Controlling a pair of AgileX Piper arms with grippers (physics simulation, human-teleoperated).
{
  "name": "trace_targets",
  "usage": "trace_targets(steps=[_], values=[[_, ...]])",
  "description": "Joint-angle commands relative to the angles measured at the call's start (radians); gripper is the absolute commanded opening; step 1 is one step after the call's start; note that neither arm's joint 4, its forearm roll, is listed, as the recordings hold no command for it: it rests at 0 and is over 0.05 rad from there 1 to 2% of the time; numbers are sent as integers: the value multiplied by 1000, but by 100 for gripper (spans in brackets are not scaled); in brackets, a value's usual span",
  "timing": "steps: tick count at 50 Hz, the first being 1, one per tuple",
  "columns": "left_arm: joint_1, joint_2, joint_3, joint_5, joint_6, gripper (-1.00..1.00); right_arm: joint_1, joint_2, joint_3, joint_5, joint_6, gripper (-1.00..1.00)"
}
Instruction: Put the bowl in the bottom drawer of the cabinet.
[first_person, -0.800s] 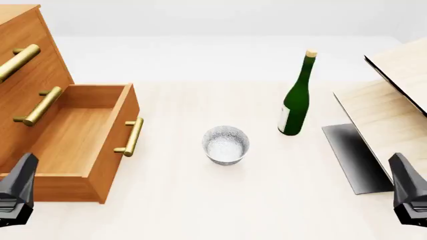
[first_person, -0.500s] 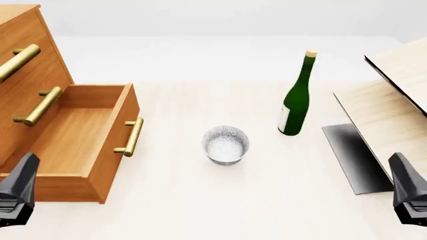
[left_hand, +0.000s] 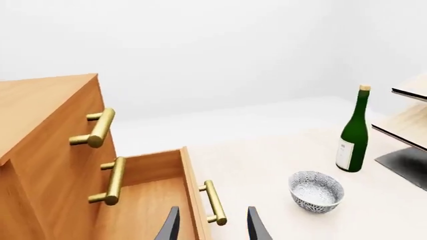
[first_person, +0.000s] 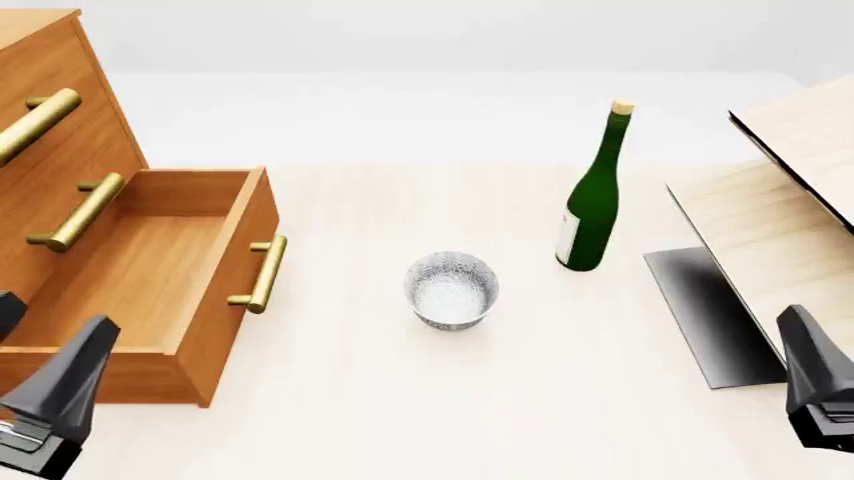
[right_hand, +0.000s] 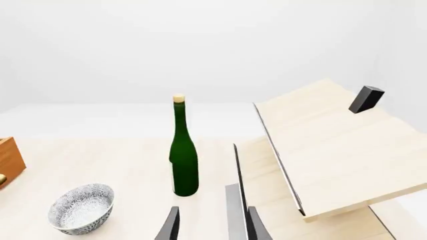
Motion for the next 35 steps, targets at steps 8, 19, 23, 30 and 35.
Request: trace_targets(steps=[8,19,23,30,35], values=[[-174,0,-43,37,72,100,-1,4,0,-4,0,100],[-254,9,-75,24,69,100,-1,3,0,-3,0,100],[-276,64,-73,-29,77,100,-1,2,0,-2,0,100],[-297,63,-98,-27,68,100,-1,2,0,-1,0,100],[-320,125,-111,-72,76,100,-1,2,0,-1,0,100]])
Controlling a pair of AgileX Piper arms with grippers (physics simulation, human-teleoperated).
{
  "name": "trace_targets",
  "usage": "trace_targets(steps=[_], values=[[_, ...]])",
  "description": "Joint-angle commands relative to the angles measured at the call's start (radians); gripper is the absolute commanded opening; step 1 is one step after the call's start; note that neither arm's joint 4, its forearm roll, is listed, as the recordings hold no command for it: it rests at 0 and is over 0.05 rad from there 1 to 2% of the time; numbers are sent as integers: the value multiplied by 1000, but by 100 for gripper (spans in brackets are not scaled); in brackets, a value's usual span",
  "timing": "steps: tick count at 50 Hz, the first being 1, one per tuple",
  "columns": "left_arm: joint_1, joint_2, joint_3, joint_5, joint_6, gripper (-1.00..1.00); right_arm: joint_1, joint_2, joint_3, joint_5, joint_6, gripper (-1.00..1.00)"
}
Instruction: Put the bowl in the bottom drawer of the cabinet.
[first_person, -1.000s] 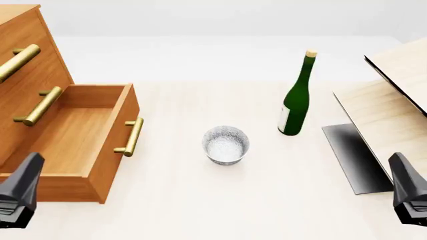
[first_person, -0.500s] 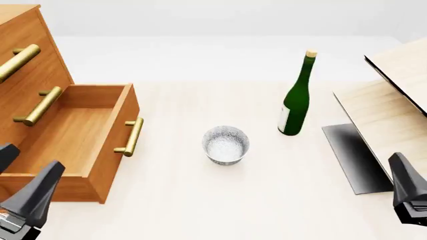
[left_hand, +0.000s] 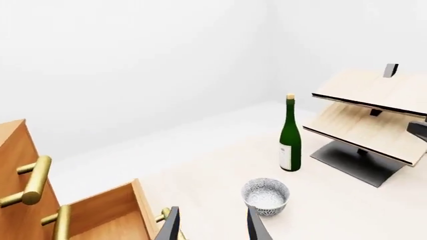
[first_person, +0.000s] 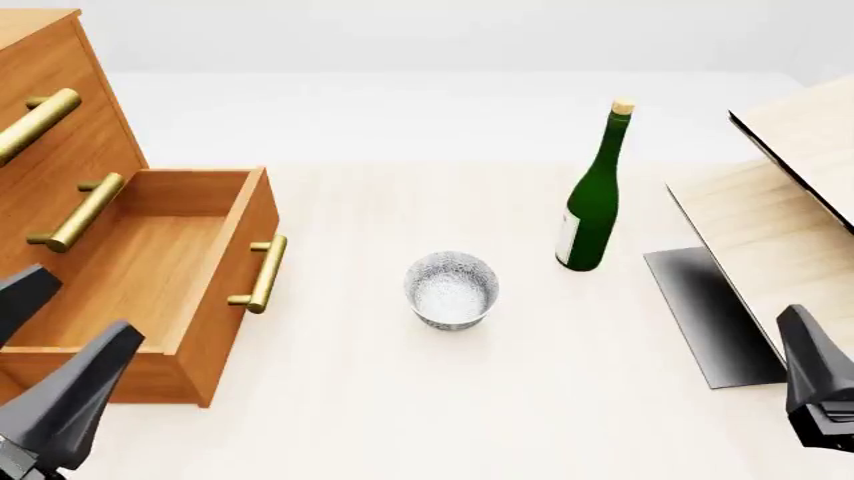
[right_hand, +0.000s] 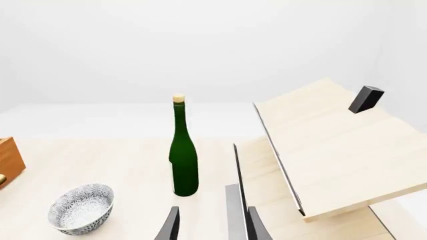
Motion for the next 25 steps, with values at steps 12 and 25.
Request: trace_targets(steps=[12,25], values=[[-98,250,-80,-175,-9,100,0,0,0,1,0,100],[-67,363,-196,-168,-6,100,0,-1,0,1,0,100]])
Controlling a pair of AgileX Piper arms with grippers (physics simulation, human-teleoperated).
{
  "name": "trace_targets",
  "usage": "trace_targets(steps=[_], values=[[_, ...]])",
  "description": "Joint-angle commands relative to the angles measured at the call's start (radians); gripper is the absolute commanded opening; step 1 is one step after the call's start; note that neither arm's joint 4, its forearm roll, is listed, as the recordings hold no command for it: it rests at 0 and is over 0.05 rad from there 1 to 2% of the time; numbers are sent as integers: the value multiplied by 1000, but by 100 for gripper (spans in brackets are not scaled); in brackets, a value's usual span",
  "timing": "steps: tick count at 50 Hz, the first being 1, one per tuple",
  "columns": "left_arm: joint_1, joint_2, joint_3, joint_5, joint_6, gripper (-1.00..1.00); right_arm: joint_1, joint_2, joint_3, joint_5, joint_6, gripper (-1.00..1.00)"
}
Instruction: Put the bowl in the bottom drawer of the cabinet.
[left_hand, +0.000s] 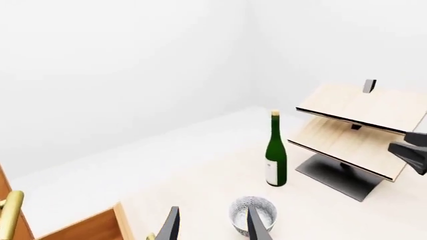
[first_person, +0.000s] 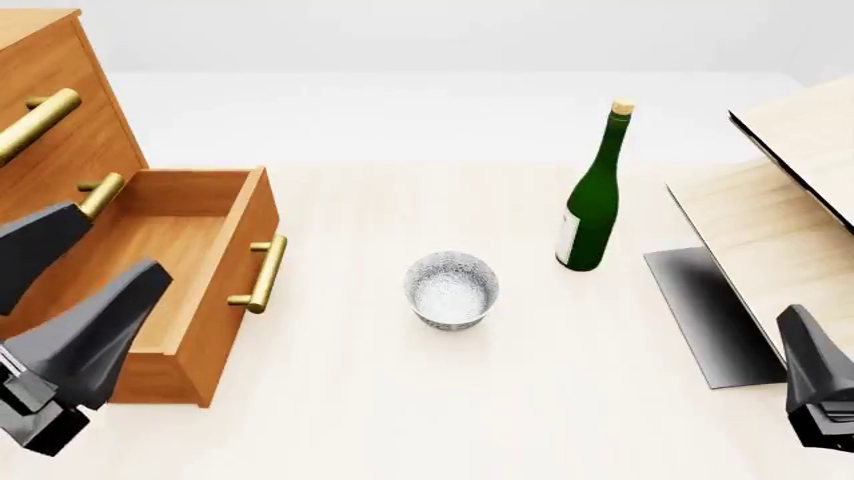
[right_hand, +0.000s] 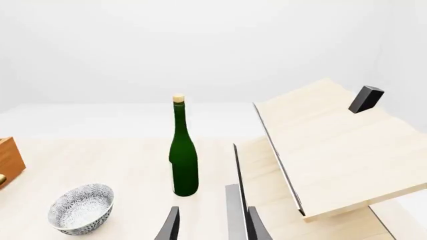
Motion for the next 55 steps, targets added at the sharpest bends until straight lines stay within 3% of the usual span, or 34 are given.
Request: trace_targets(steps=[1,29,40,55], values=[[-1,126,-92,-23,3,100,0,0,0,0,0,100],[-20,449,-403,79,28,100,0,0,0,0,0,100],[-44,509,-520,167,24,100,0,0,0,0,0,100],[-87,648,-627,195,36,100,0,0,0,0,0,100]])
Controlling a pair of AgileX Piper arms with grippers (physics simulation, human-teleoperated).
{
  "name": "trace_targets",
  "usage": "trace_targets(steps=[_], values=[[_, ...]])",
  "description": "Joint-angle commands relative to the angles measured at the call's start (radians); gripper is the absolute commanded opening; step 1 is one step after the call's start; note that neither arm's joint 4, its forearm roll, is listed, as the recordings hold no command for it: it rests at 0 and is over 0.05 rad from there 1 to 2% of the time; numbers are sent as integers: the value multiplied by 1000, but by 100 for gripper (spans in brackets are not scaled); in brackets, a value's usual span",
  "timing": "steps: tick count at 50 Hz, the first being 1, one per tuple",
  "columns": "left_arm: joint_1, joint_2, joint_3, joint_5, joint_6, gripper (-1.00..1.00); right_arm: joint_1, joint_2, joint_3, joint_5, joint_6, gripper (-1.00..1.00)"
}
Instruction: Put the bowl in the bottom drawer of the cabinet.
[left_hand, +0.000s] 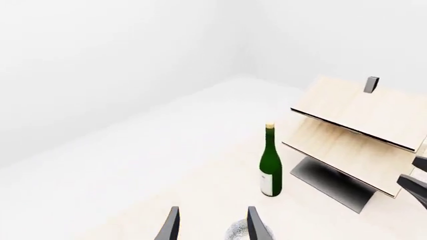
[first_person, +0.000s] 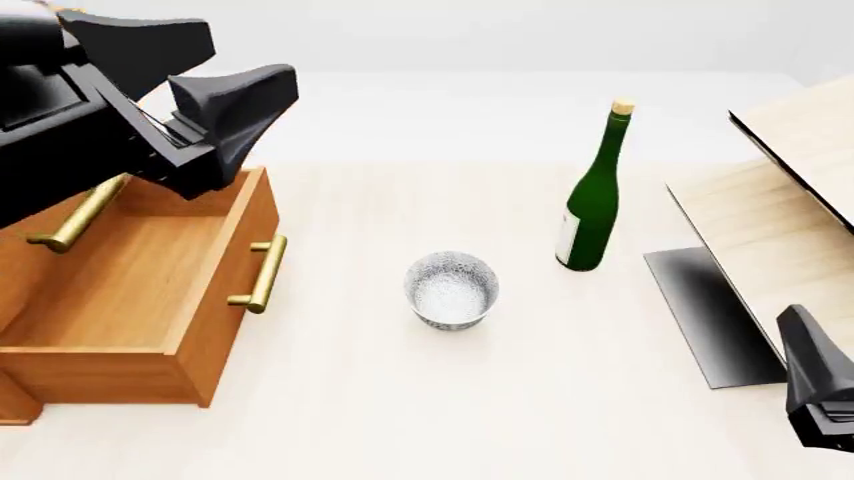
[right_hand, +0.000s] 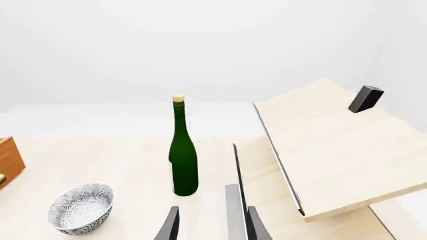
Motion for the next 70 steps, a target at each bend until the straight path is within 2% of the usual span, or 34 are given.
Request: trace_targets(steps=[1,15,33,36,38,40,50,51,55,56,70], values=[[-38,120,-98,35,13,100,0,0,0,0,-1,100],[-68,252,-215,54,-31,100,0,0,0,0,0,100],[-82,388,-341,159,-55,100,0,0,0,0,0,100],[-90,402,-358,183,-63,100,0,0,0,0,0,100],[-88,405,-366,188,-94,100,0,0,0,0,0,100],[-81,424,-369,198,-74,100,0,0,0,0,0,100],[-71,488,-423,263,-82,100,0,0,0,0,0,100],[-77,528,-458,298,-101,100,0,0,0,0,0,100],[-77,552,-467,300,-115,100,0,0,0,0,0,100],[-102,661,-502,335,-167,100,0,0,0,0,0,100],[-94,683,-511,344,-175,100,0,0,0,0,0,100]])
